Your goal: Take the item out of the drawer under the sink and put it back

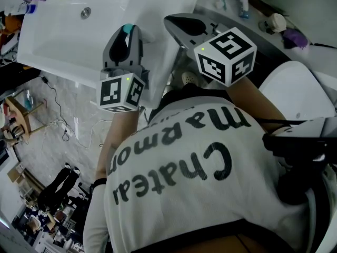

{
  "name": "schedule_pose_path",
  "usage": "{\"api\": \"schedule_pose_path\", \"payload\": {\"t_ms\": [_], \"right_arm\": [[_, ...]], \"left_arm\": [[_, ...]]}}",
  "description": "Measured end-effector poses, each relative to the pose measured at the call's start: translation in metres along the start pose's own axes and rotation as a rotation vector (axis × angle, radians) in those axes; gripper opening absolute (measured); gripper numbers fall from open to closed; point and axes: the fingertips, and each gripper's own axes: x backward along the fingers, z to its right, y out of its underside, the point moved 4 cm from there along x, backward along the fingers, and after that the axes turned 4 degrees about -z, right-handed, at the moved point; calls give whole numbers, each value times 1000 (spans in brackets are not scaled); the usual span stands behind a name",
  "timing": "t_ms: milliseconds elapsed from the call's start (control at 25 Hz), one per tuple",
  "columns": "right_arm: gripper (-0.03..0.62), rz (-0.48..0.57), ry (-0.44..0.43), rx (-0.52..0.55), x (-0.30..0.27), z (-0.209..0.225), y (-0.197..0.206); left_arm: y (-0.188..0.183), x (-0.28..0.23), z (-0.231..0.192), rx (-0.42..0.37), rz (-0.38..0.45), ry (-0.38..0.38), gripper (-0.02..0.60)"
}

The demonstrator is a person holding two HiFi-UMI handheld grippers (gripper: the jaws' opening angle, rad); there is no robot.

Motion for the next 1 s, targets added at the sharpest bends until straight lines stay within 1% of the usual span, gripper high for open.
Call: {"api": "schedule_pose_path", "payload": {"t_ms": [360,560,1000], "right_arm": [[11,-2,-11,5,-1,-1,-1],[11,-6,-19,6,-3,-2,-1],[11,-6,-41,13,-6,-4,-1]], "left_arm": [[4,3,3,-19,0,-6,98],[4,3,1,-2,-2,-10,98],[8,7,1,7,-6,-19,98]]}}
